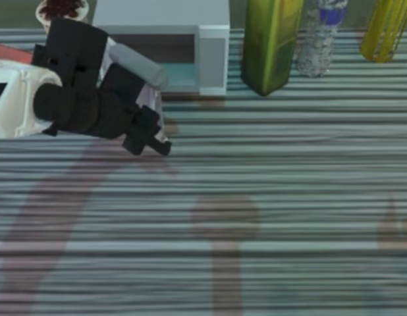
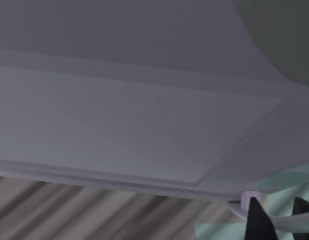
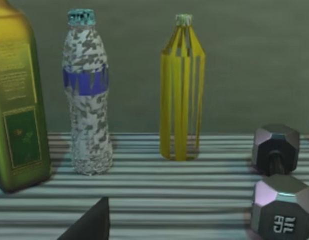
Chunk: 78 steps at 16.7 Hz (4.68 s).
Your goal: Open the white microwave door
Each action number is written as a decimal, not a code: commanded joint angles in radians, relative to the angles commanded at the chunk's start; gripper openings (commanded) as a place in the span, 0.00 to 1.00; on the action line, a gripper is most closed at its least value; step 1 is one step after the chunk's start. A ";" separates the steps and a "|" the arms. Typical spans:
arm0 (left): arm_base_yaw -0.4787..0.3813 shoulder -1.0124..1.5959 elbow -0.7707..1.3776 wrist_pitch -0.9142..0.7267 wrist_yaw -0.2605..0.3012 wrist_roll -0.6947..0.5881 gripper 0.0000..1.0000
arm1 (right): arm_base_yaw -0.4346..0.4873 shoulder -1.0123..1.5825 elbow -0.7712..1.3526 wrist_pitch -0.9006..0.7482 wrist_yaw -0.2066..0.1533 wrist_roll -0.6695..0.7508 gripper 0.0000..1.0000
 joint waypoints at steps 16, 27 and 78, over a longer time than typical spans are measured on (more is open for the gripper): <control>0.016 -0.006 -0.005 -0.016 0.036 0.042 0.00 | 0.000 0.000 0.000 0.000 0.000 0.000 1.00; 0.044 -0.014 -0.011 -0.033 0.074 0.100 0.00 | 0.000 0.000 0.000 0.000 0.000 0.000 1.00; 0.084 -0.019 -0.012 -0.073 0.136 0.193 0.00 | 0.000 0.000 0.000 0.000 0.000 0.000 1.00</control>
